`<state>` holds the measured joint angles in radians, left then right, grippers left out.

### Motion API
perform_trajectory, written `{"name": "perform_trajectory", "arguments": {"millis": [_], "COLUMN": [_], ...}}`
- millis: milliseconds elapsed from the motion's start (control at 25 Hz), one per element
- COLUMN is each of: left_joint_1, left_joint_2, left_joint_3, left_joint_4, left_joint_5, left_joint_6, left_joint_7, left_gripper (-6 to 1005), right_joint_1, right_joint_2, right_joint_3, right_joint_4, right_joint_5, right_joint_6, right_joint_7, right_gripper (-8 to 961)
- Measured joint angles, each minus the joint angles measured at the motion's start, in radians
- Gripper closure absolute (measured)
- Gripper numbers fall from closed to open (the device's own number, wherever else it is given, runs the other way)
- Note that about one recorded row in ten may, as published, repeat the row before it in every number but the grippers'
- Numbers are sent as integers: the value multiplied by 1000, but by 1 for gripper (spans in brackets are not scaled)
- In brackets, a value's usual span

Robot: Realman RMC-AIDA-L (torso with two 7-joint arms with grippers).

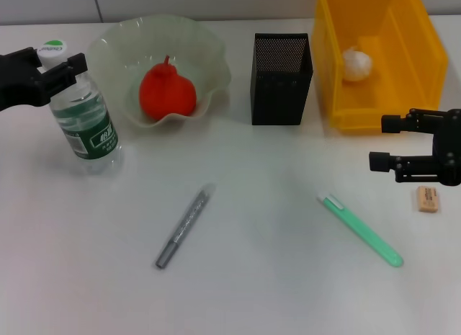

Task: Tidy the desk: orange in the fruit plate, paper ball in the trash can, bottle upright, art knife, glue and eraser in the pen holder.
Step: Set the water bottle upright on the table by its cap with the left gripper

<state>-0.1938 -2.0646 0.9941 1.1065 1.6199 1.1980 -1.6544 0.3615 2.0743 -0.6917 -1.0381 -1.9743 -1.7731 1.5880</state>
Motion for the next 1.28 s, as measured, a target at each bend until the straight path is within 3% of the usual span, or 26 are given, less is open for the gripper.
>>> {"name": "perform_trajectory", "arguments": {"millis": [680,1280], "left_joint_1": [-61,-56], "left_joint_2": [0,0], "left_joint_3": [-13,-20], "left_joint_4": [-123,-172], "left_joint_5": [-9,-73], "left_joint_6": [7,46], "left_joint_7": [100,213], "left_gripper": [417,393], "right_joint_1": [10,20], "right_joint_2": [-6,-7], "right_joint_3": [-9,-9], "right_joint_4": [36,40], "right_joint_5": [0,0], "right_joint_6": [20,33], "right_joint_7": [-5,-14], "right_gripper": [156,156]}}
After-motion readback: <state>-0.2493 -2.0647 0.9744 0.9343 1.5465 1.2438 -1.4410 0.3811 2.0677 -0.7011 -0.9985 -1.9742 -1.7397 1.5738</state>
